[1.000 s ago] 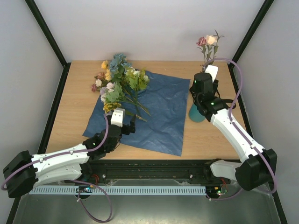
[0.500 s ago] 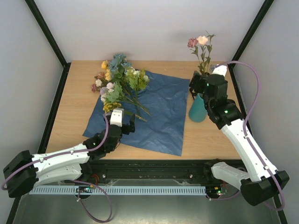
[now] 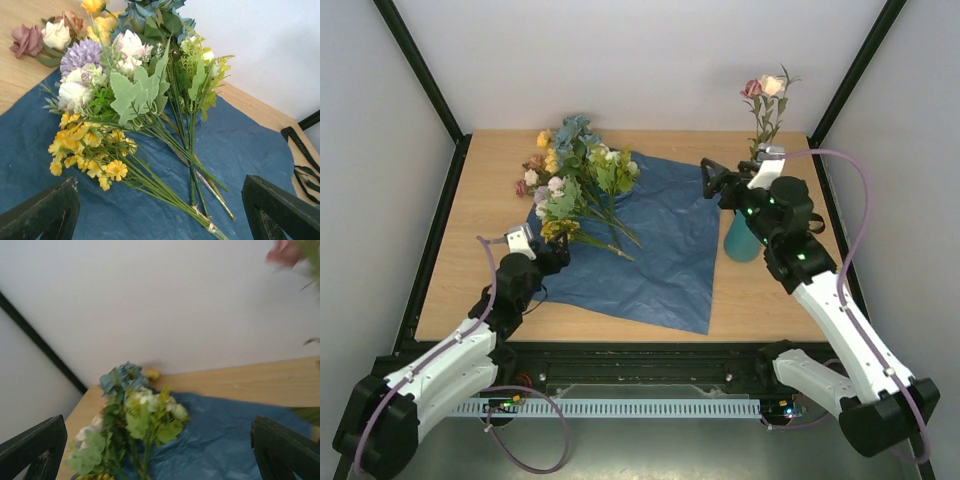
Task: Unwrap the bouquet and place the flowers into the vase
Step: Insert the fake flower into the vase, then pick up the fake flower from the wrapping paper.
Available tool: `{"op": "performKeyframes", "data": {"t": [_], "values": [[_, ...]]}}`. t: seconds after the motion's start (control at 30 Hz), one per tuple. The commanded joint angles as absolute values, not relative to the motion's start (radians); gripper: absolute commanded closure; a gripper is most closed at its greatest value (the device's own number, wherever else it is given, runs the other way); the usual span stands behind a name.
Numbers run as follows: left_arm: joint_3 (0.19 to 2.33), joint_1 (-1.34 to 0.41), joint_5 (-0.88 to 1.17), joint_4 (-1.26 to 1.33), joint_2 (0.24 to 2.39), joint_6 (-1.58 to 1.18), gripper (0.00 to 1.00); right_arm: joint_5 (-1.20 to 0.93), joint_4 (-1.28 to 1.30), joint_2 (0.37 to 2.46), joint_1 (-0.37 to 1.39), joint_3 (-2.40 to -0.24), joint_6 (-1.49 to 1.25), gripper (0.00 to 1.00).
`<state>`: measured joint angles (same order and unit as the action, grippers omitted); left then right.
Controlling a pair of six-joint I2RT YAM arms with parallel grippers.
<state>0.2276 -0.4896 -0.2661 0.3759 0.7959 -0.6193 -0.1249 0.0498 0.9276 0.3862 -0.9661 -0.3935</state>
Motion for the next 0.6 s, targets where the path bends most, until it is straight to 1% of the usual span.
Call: {"op": "performKeyframes", "data": {"t": [0.0,0.07,0.1,0.13,0.2,0.3,0.33,0.37,0.4,0.43,0.5,0.57], "values": [[0.186,-0.390,-0.076,0.432,0.765,-0.729,0.11,-0.316,-0.030,1.026,0.400,-0.931,-0.512,0.01],[0.180,-0.361,-0.057,0.432,0.767,-0.728,0.11,-0.287,-0.035,1.078,0.441,-0.923,-0.508,0.01],[0.182,-0.358,-0.061,0.428,0.768,-0.720,0.11,-0.246,-0.029,1.105,0.471,-0.928,-0.495,0.00],[0.185,-0.358,-0.063,0.425,0.767,-0.709,0.10,-0.201,-0.022,1.139,0.510,-0.937,-0.476,0.01],[0.186,-0.357,-0.059,0.426,0.756,-0.695,0.10,-0.127,-0.014,1.210,0.579,-0.963,-0.451,0.05],[0.179,-0.359,-0.049,0.435,0.726,-0.675,0.10,-0.092,-0.023,1.325,0.633,-1.001,-0.449,0.13],[0.176,-0.359,-0.048,0.438,0.713,-0.668,0.10,-0.082,-0.033,1.358,0.640,-1.008,-0.447,0.17],[0.170,-0.359,-0.049,0.441,0.700,-0.663,0.10,-0.076,-0.047,1.393,0.650,-1.009,-0.447,0.25],[0.165,-0.359,-0.050,0.442,0.687,-0.661,0.10,-0.074,-0.062,1.427,0.656,-1.011,-0.444,0.37],[0.160,-0.359,-0.051,0.444,0.676,-0.659,0.10,-0.073,-0.081,1.458,0.663,-1.013,-0.441,0.44],[0.152,-0.359,-0.048,0.452,0.655,-0.657,0.10,-0.067,-0.107,1.519,0.678,-1.019,-0.436,0.51],[0.149,-0.360,-0.042,0.457,0.652,-0.658,0.10,-0.061,-0.127,1.574,0.693,-1.032,-0.433,0.64]]}}
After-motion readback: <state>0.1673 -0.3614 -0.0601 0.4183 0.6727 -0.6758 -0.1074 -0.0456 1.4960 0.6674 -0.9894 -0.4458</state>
